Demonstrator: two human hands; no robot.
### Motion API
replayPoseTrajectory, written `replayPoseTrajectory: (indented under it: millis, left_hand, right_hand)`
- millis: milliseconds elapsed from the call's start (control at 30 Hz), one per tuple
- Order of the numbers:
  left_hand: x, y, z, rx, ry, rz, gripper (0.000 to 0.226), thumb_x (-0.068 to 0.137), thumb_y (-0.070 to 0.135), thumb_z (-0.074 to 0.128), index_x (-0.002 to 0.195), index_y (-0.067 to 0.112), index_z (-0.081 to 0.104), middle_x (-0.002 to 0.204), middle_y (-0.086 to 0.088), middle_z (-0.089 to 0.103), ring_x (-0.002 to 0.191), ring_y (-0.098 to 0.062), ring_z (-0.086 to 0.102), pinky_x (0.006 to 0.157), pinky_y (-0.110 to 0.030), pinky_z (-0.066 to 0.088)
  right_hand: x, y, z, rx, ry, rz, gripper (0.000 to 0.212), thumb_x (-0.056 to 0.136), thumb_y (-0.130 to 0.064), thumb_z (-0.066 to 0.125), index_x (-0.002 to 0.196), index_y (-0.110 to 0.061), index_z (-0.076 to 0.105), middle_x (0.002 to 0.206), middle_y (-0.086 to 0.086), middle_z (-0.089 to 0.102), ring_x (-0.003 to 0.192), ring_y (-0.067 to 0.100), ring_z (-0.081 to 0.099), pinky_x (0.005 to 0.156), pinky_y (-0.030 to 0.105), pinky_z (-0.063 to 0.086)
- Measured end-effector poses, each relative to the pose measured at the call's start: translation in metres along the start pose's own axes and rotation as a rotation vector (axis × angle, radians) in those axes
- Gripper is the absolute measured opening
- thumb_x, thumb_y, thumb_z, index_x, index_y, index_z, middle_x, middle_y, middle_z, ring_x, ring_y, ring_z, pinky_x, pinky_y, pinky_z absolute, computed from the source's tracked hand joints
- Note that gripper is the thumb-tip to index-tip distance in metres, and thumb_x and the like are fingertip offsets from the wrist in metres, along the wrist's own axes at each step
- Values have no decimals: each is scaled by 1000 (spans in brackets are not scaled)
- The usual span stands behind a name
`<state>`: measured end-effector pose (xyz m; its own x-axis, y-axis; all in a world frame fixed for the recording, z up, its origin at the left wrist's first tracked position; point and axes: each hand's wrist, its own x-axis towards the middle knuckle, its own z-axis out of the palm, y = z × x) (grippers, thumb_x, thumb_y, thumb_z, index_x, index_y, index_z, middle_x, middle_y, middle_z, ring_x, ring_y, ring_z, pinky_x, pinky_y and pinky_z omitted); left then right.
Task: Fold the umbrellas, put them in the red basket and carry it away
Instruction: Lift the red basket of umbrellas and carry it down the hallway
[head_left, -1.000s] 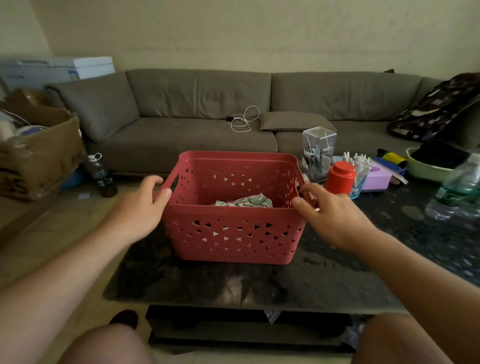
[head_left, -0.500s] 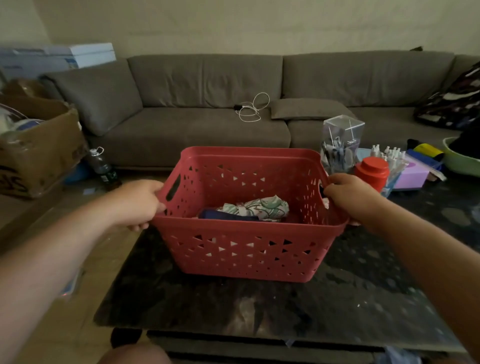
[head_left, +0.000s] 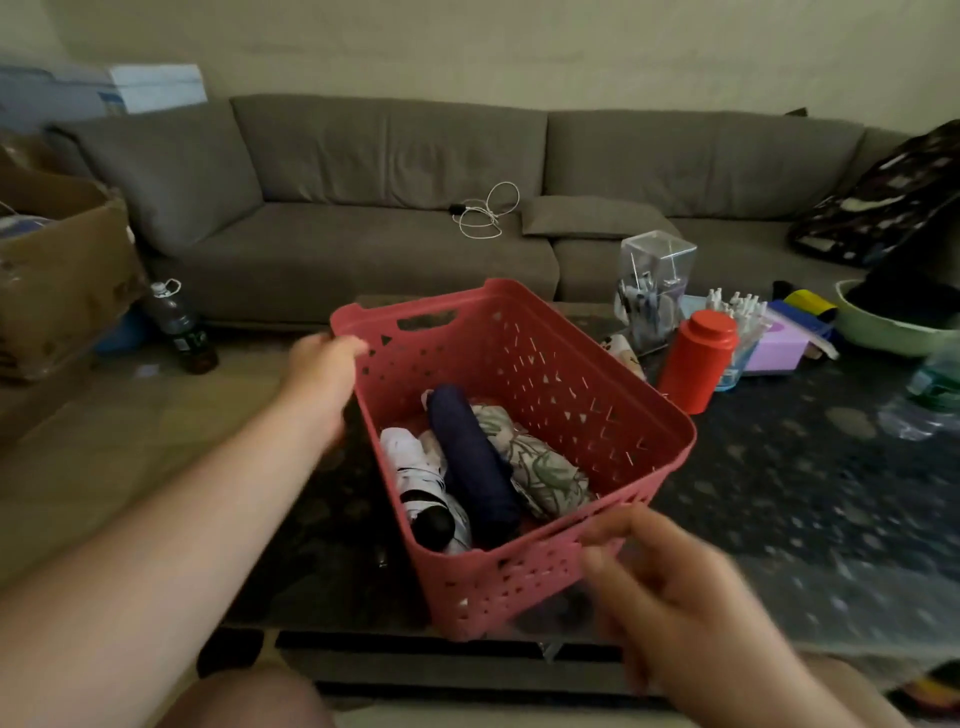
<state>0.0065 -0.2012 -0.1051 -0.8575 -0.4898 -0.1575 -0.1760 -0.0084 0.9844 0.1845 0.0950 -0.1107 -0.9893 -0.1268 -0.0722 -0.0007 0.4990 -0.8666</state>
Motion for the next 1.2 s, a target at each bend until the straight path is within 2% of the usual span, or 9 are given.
replayPoseTrajectory:
  millis: [167, 300, 400, 567, 700, 800, 867, 967, 1200]
  left_hand:
    - [-76, -18, -1, 109, -235, -16, 31, 91, -3, 59, 112, 18, 67, 99, -12, 75, 91, -30, 71, 82, -39, 58]
    - [-74, -11, -4, 309, -246, 29, 35, 95, -5, 54, 115, 21, 67, 106, -12, 75, 98, -31, 71, 80, -39, 57]
    - [-44, 2, 9, 346, -266, 43, 33, 98, -9, 53, 100, 19, 71, 102, -19, 76, 87, -32, 72, 80, -40, 58]
    - [34, 23, 57, 406, -352, 114, 27, 109, 3, 51, 101, 20, 70, 95, -11, 74, 76, -22, 70, 60, -27, 57]
    - [95, 42, 75, 489, -384, 54, 27, 108, 4, 53, 119, 21, 72, 104, -17, 79, 92, -35, 77, 86, -51, 62]
    - [118, 44, 74, 612, -391, 68, 37, 108, 9, 56, 134, 33, 67, 106, -6, 81, 96, -32, 78, 93, -52, 60]
    - [116, 42, 76, 856, -341, 205, 42, 107, 20, 58, 142, 43, 59, 115, 5, 76, 105, -26, 73, 89, -36, 56]
    - [108, 40, 78, 1187, -164, 337, 47, 106, 34, 57, 152, 39, 48, 125, -7, 74, 111, -37, 68, 86, -41, 52]
    - [83, 48, 71, 1174, -174, 46, 31, 110, 41, 42, 97, 15, 52, 104, -23, 70, 97, -45, 67, 78, -46, 51]
  right_hand:
    - [54, -27, -69, -422, 383, -234, 13, 101, -39, 60, 94, -30, 67, 71, -11, 66, 57, 0, 63, 48, 13, 45]
    - [144, -25, -81, -650, 93, -21, 47, 101, -55, 54, 137, -25, 48, 112, 3, 66, 87, 15, 70, 70, 33, 62]
    - [188, -18, -68, -701, -16, 64, 40, 103, -38, 50, 137, -17, 44, 125, 17, 62, 108, 32, 67, 88, 46, 58]
    - [244, -23, -82, -742, 51, 56, 28, 105, -20, 45, 129, -7, 54, 123, 16, 63, 107, 34, 65, 90, 42, 53]
    - [291, -19, -86, -284, -26, 218, 21, 95, -8, 50, 106, -6, 68, 94, 22, 77, 87, 44, 76, 82, 64, 61]
    - [304, -14, -84, -456, -75, 188, 23, 104, -20, 46, 100, -12, 67, 95, 12, 74, 82, 29, 75, 74, 43, 63]
    - [302, -11, -85, -561, -23, 119, 27, 106, -32, 40, 102, -14, 60, 98, 9, 68, 86, 29, 68, 79, 44, 59]
    - [292, -4, -83, -690, 5, 52, 20, 107, -31, 36, 99, -19, 51, 95, 3, 57, 88, 35, 65, 73, 46, 53]
    - [296, -22, -80, -701, -78, 389, 19, 103, -15, 38, 115, -14, 52, 118, 17, 61, 111, 40, 64, 69, 46, 43]
